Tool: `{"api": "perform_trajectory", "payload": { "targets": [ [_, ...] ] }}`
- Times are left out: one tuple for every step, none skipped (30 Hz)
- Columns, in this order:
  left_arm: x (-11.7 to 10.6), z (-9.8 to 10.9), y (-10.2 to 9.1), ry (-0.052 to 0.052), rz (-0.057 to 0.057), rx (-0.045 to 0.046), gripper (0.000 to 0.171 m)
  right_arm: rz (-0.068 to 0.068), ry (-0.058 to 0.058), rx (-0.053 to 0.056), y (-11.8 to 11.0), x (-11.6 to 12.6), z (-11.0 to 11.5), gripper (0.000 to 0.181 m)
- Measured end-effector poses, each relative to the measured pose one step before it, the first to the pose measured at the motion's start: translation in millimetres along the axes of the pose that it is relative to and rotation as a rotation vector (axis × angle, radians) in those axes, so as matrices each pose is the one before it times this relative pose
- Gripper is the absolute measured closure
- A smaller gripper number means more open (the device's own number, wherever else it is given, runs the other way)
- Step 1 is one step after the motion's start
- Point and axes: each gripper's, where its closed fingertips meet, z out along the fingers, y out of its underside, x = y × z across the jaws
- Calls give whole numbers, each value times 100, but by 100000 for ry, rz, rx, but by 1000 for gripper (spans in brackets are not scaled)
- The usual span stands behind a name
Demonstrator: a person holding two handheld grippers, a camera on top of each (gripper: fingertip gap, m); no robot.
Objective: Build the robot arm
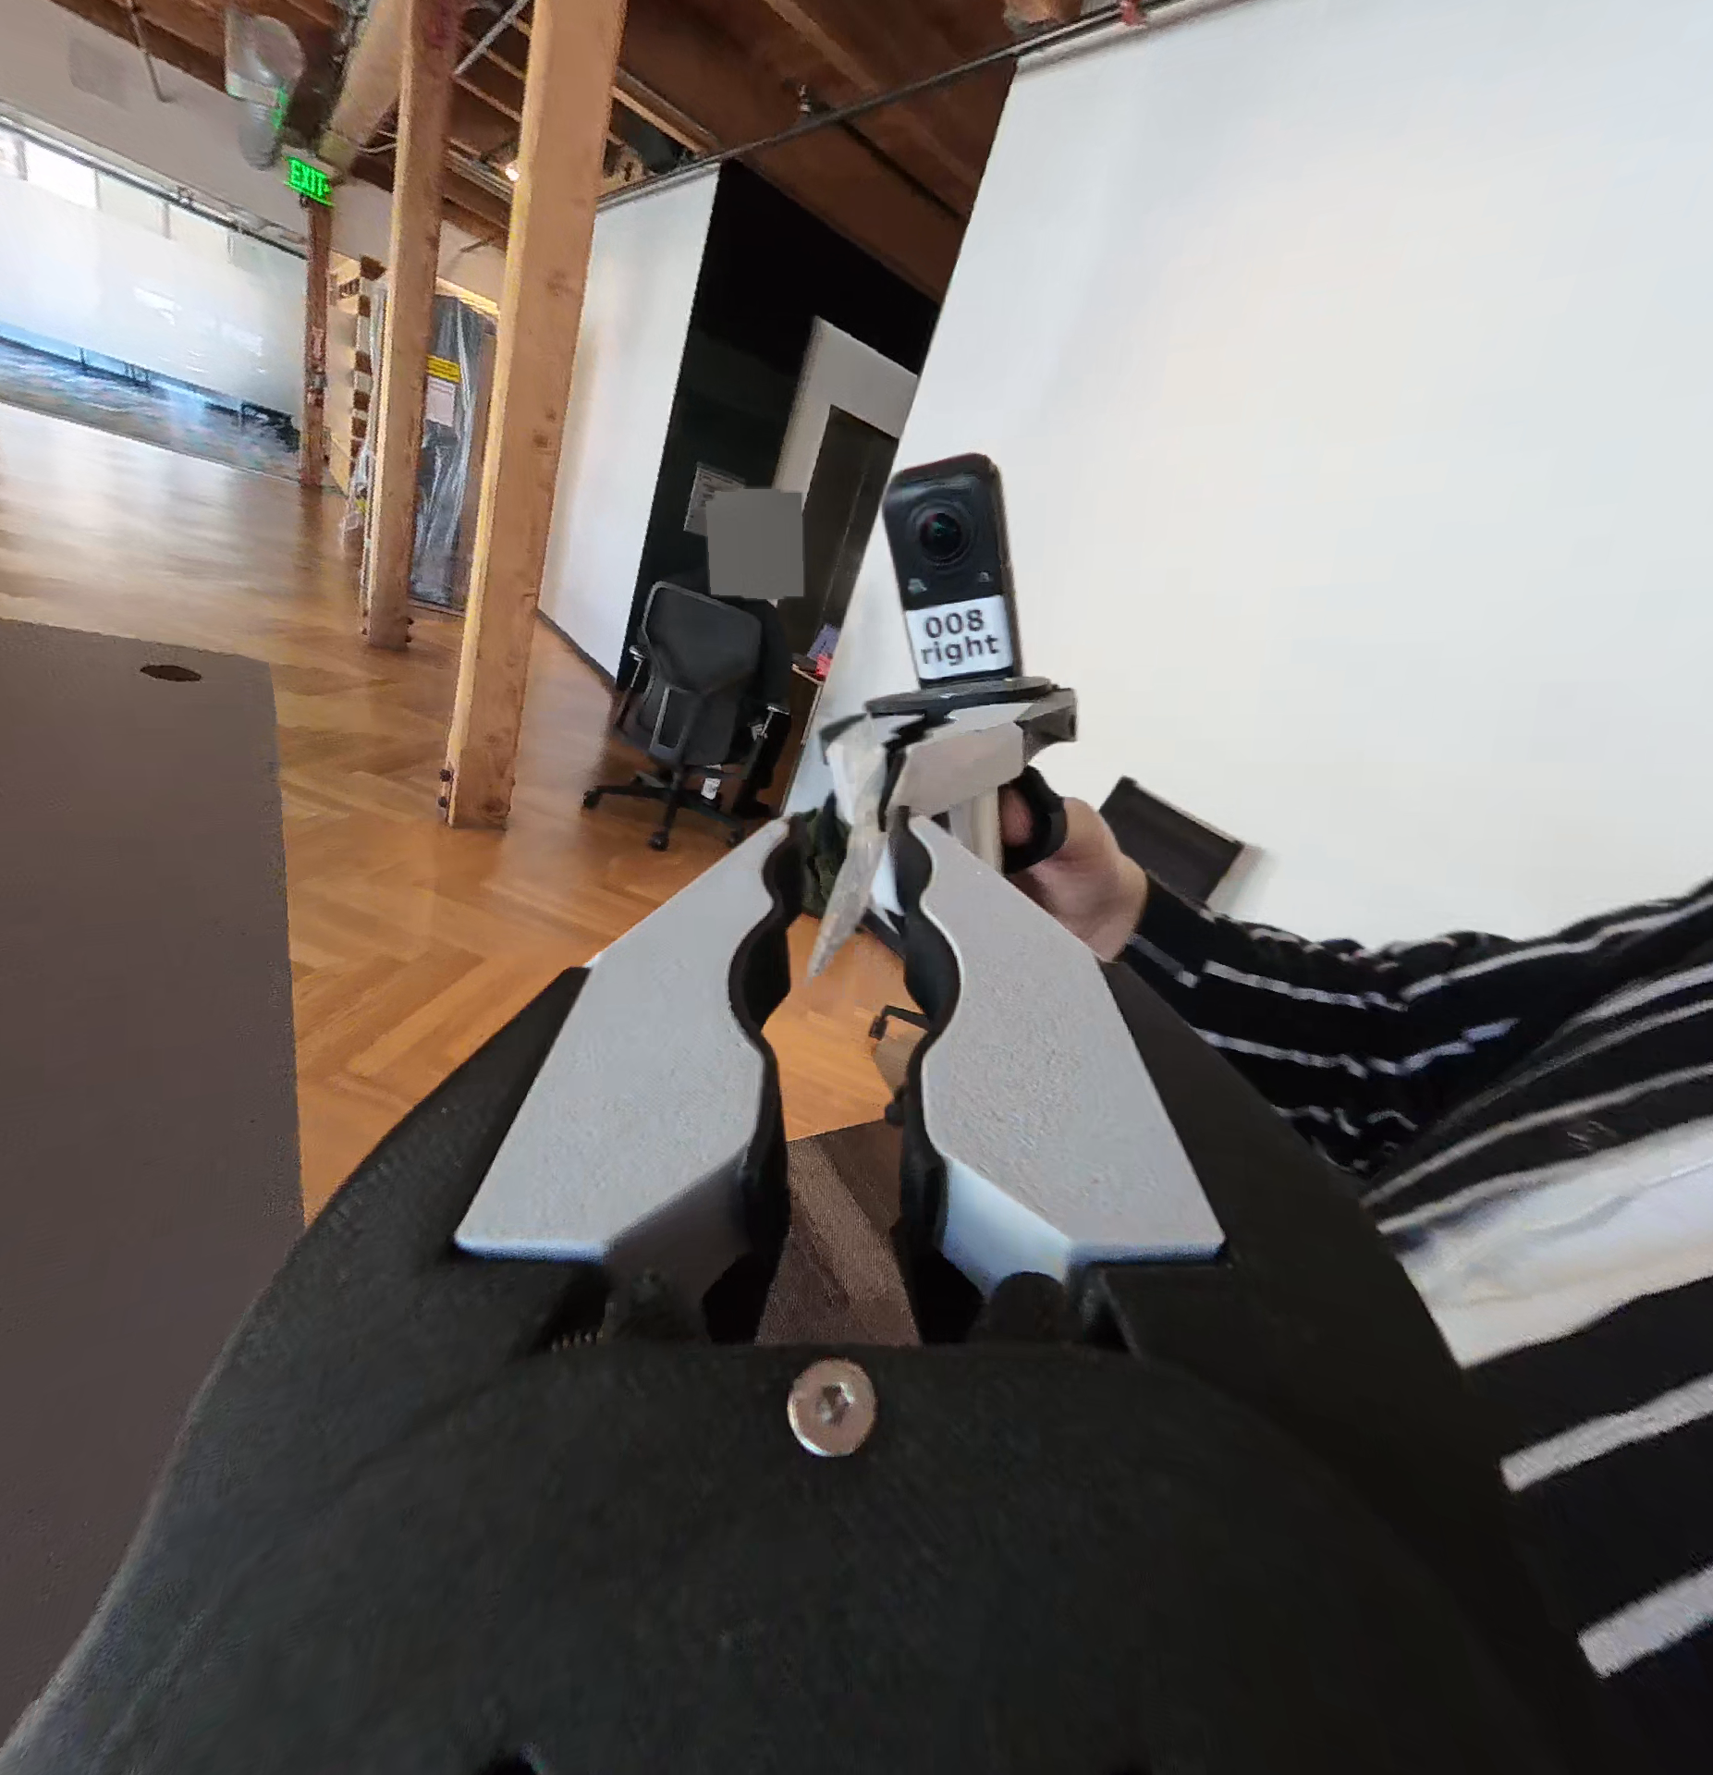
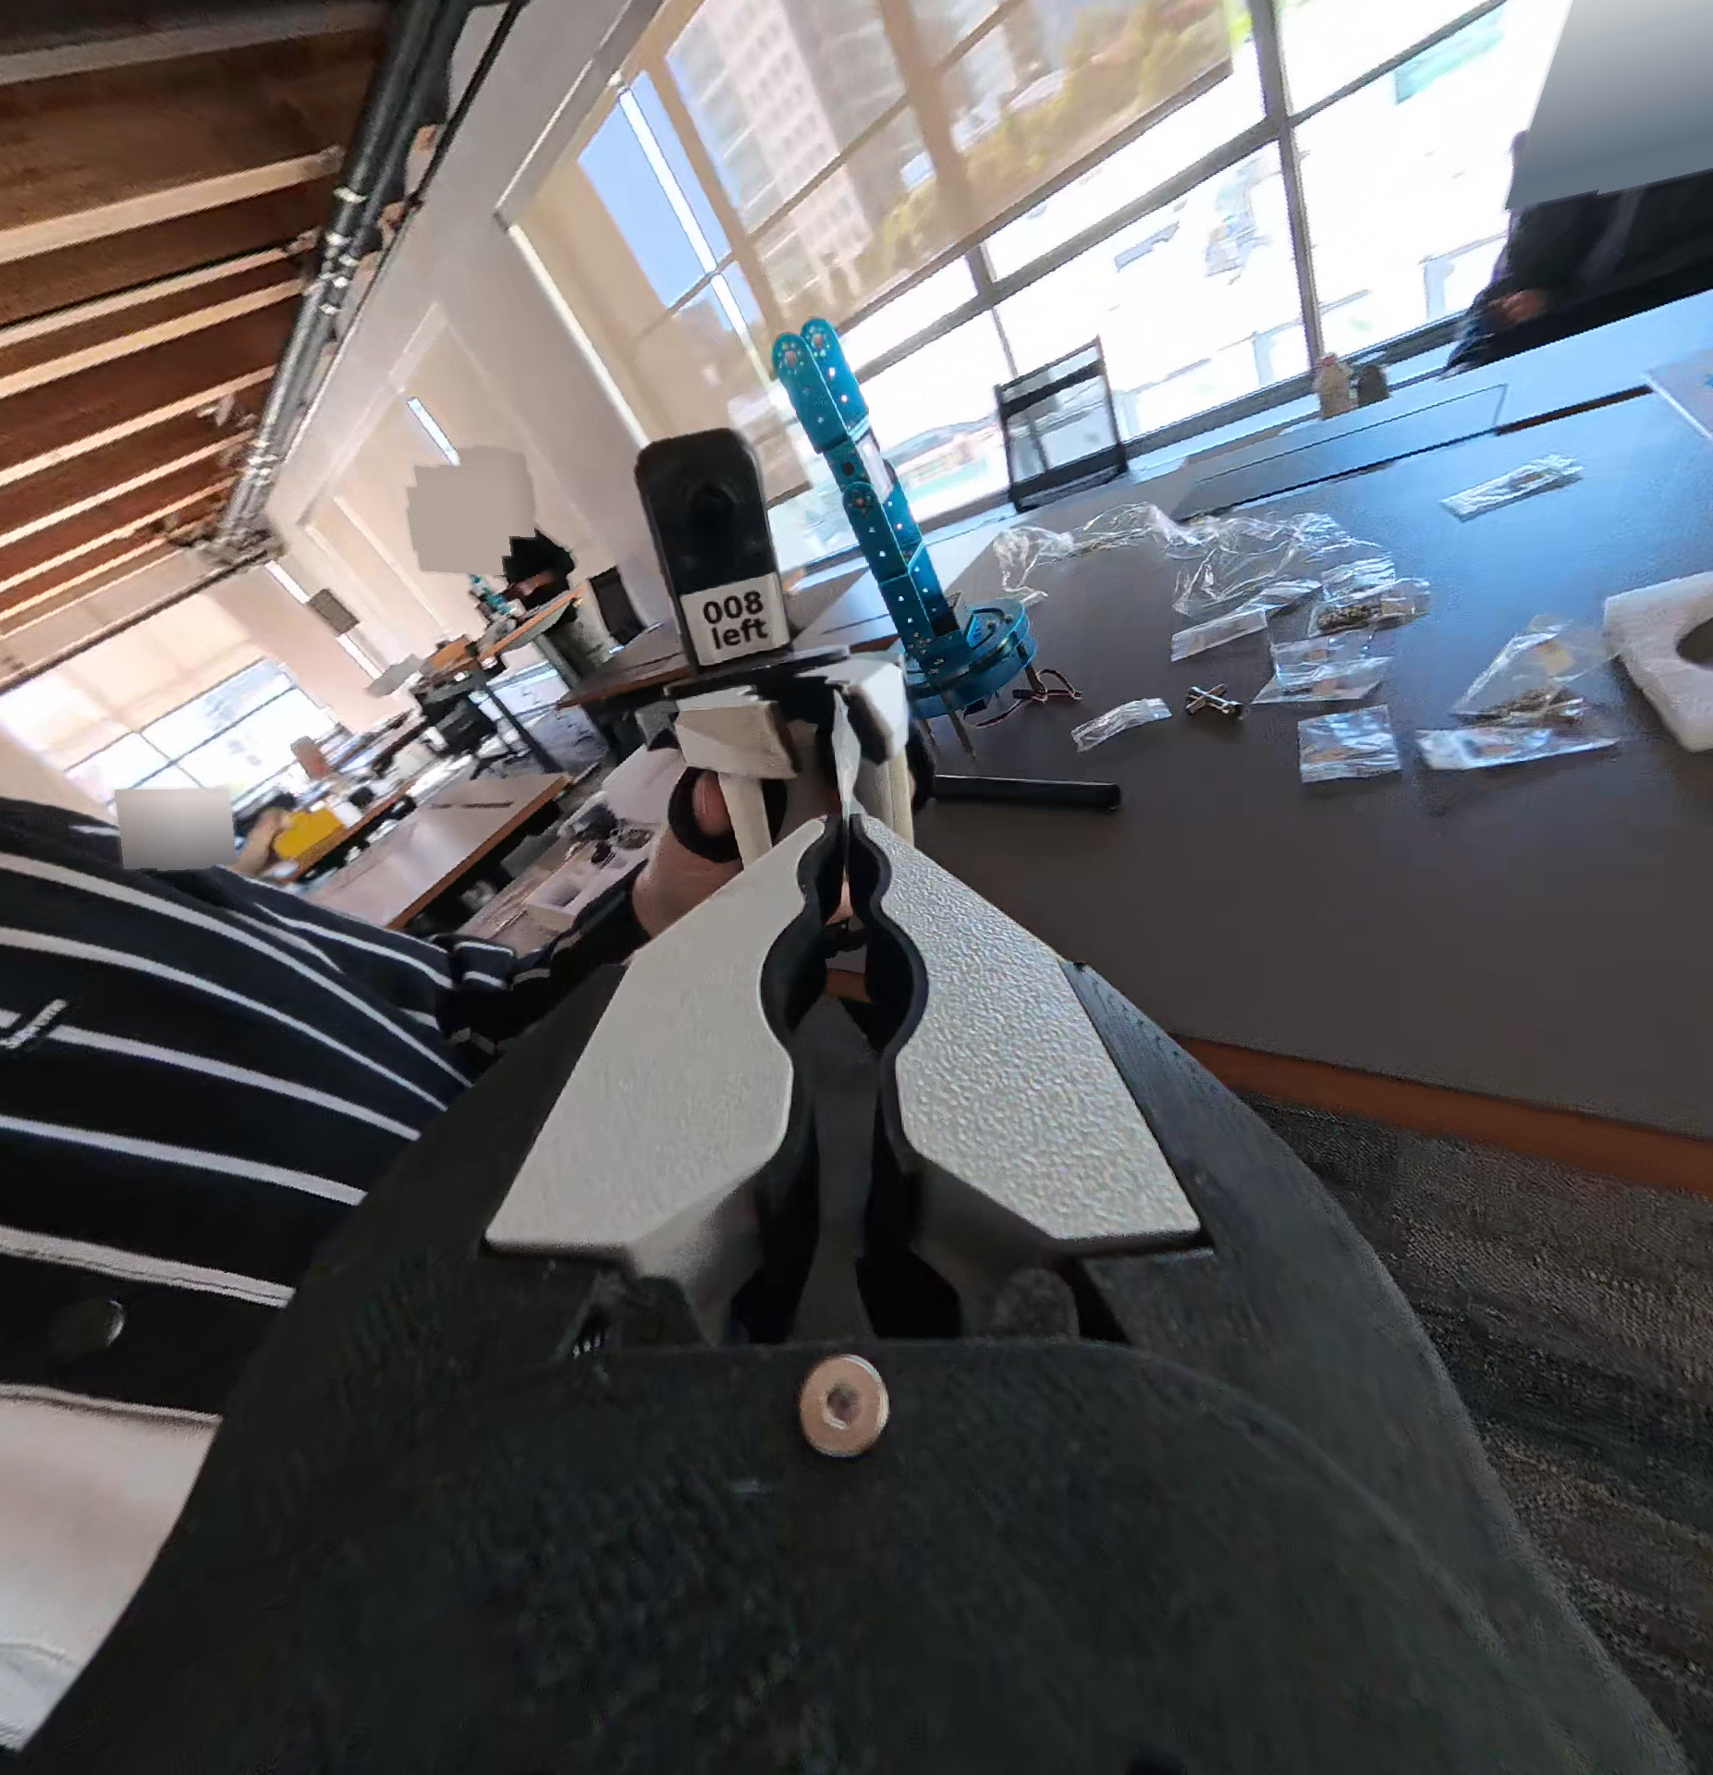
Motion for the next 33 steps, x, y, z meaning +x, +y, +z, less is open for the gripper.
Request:
{"api": "perform_trajectory", "payload": {
  "targets": [
    [-1133, 991, 116, -390, -1498, -120, 159, -511, -3889, -1659, -427, 1385, -404, 181],
    [-1165, 1016, 35, -957, -1583, 273, 160, -182, -4405, -2649, -275, 1253, -473, 181],
    [-1287, 1038, 64, -1834, -2104, 242, 160, 844, -4034, -3109, -157, 1191, -549, 181],
    [-1337, 1077, 224, -2182, -3574, -551, 158, 1257, -3830, -2547, -222, 1114, -596, 181],
    [-1118, 1094, 182, -1159, -3956, -262, 156, 625, -3903, -3123, -144, 1038, -604, 181],
    [-883, 1075, 138, -30, -2110, 244, 159, -756, -3531, -4242, 27, 1088, -583, 181],
    [-956, 1006, 240, -721, 116, -437, 164, -1676, -1943, -4172, 79, 1311, -577, 181],
    [-1169, 849, 263, -2421, 1039, -951, 171, -1438, -139, -3249, 82, 1591, -502, 181],
    [-1394, 599, 55, -4297, 825, -233, 171, -379, -665, -1920, -14, 1489, -415, 181],
    [-1260, 482, -77, -4040, 65, -94, 171, 1281, -2200, -463, -107, 1216, -300, 181],
    [-1028, 460, -176, -2908, -740, -145, 171, 2327, -3543, 587, -230, 977, -314, 181],
    [-832, 500, -171, -1738, -504, -799, 171, 2696, -4239, 187, -212, 829, -405, 181],
    [-854, 573, -11, -1616, 516, -2295, 171, 2255, -2880, -1054, -39, 987, -490, 180],
    [-992, 612, 196, -2180, 1803, -4069, 171, 360, -552, -1862, 150, 1236, -565, 176],
    [-1086, 658, 316, -2308, 2719, -4875, 171, -2461, 1759, -1550, 164, 1481, -637, 165],
    [-1134, 672, 397, -2163, 3102, -5131, 171, -4538, 2213, -661, 68, 1462, -699, 161],
    [-1139, 684, 442, -1818, 3201, -5107, 171, -4713, 2584, 171, -92, 1448, -719, 160],
    [-1152, 685, 367, -1645, 2656, -4391, 171, -3276, 2221, 114, -209, 1347, -669, 160],
    [-1111, 682, 209, -1237, 1179, -3534, 171, -1189, 908, -362, -347, 1124, -627, 160],
    [-919, 649, -47, -183, 22, -2395, 171, 387, -621, -478, -521, 867, -613, 162],
    [-643, 610, -318, 971, -266, -889, 171, 80, -2935, -431, -631, 459, -607, 163],
    [-580, 562, -496, 900, -533, 4, 171, -1010, -3730, -1355, -520, 342, -597, 163],
    [-600, 531, -472, 448, -1182, -462, 171, -1185, -1418, -3214, -235, 771, -609, 162],
    [-594, 506, -298, 223, -1858, -1684, 171, -645, -92, -4143, -79, 1085, -608, 158],
    [-579, 497, -184, 115, -1931, -2266, 171, 147, -1552, -3850, -65, 976, -602, 155],
    [-528, 509, -137, 473, -1269, -2147, 171, 791, -3046, -3269, -86, 861, -611, 154],
    [-578, 564, -126, 432, -446, -1996, 171, 1116, -4077, -2186, -196, 785, -622, 154],
    [-697, 612, -180, -203, 33, -1762, 171, 1322, -4009, -1727, -225, 852, -647, 156],
    [-697, 683, -244, -217, -127, -1664, 171, 1623, -3749, -1796, -223, 889, -662, 157],
    [-697, 748, -353, -447, -464, -1533, 171, 1690, -3511, -1656, -241, 857, -671, 158],
    [-759, 799, -442, -1173, -698, -1264, 171, 948, -4475, -2199, -98, 588, -688, 162],
    [-792, 847, -541, -1908, -970, -771, 171, 826, -4384, -2792, 66, 440, -692, 162],
    [-699, 865, -680, -1876, -1117, 331, 171, 550, -4211, -3168, 218, 306, -752, 163]
  ]
}}
